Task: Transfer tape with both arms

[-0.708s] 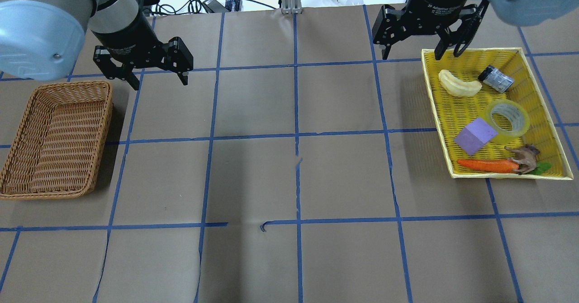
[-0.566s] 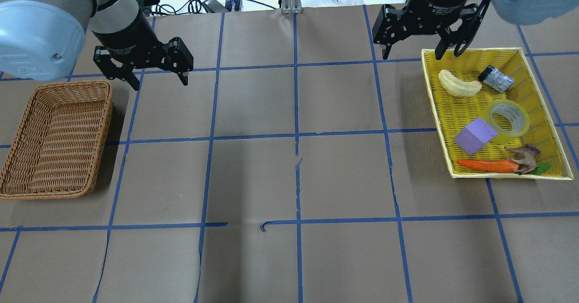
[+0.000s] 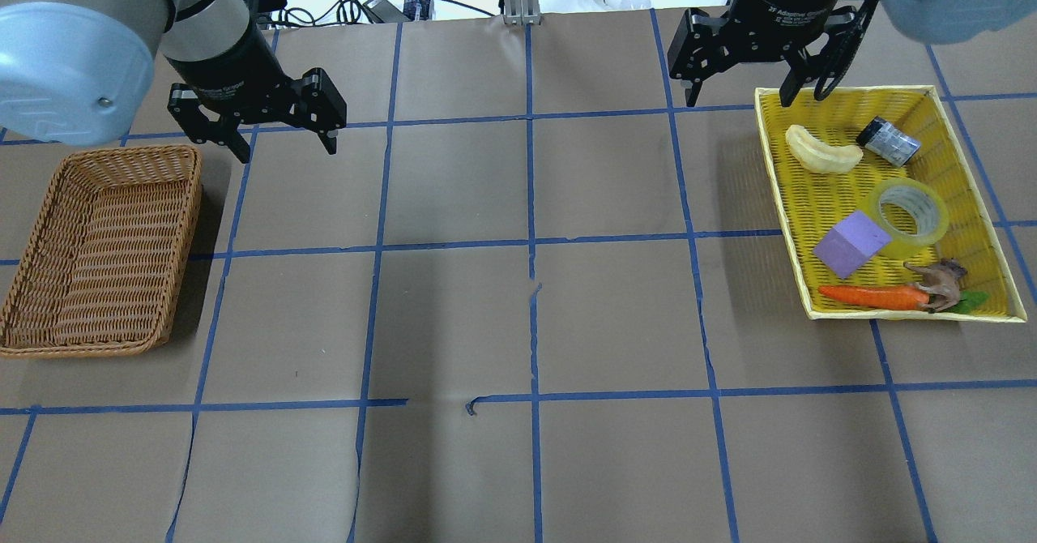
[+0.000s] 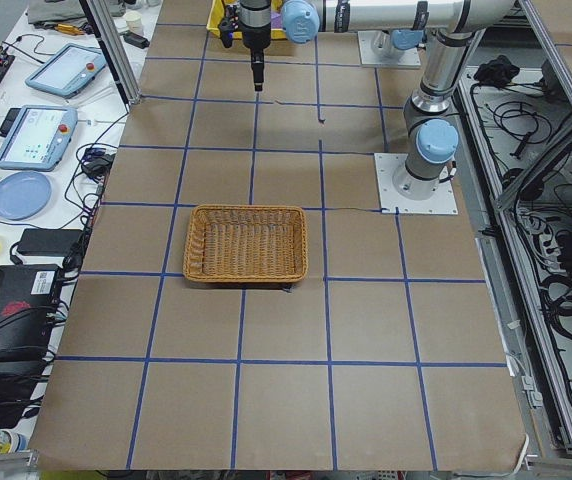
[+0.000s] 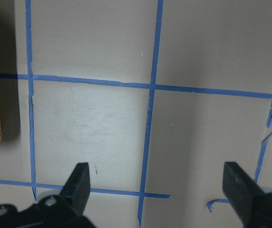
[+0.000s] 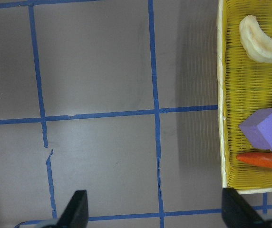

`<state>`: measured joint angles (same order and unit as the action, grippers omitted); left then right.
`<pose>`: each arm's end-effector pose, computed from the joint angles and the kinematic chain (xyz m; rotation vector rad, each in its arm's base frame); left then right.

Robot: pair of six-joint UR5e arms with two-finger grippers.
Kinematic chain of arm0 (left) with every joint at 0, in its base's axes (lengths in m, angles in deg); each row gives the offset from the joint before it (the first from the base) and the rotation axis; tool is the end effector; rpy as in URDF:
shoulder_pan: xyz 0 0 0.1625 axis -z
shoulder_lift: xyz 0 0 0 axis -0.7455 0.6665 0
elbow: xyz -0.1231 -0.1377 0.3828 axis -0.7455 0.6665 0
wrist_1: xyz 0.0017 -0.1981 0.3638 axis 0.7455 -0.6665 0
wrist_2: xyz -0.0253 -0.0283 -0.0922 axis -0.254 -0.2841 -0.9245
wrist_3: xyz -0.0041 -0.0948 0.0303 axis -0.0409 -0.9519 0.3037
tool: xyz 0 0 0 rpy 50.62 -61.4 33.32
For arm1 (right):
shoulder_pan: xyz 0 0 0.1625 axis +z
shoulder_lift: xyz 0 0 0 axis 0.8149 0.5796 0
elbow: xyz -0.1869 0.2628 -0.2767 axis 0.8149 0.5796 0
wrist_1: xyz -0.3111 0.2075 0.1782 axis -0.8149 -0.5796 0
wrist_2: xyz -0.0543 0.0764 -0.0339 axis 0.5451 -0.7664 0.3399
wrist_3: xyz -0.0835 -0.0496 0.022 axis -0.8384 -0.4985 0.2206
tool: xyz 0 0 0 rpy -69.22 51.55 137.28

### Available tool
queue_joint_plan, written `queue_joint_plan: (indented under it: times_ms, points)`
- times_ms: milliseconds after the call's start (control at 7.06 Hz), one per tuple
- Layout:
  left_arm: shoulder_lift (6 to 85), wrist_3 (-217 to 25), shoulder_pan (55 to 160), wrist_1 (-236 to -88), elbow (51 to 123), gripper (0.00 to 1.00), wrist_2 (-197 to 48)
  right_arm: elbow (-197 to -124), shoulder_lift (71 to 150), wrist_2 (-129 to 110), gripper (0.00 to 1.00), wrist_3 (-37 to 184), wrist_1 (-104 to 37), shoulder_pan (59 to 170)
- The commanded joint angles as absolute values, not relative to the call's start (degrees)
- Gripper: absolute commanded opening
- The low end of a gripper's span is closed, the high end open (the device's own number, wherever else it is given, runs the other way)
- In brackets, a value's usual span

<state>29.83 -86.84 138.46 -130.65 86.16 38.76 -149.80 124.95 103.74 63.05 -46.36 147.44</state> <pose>-0.1328 -0.5221 0.4609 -0.1485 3.1108 -0.0284 0.1596 -0.5292 0.5035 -0.0879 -3.1392 0.0453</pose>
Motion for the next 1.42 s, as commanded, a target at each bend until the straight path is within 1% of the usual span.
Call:
queue_joint_plan:
  times_ms: [0,1274]
  points:
    - [29.8,-86.8,138.4,-130.7,86.2,1.0,39.0,-150.1,124.7,103.7,1.0,63.2,-46.6,147.5]
    - [29.8,-86.8,138.3,-130.6,86.4,1.0,39.2,-150.1,123.9,104.1,1.0,63.2,-46.8,147.6]
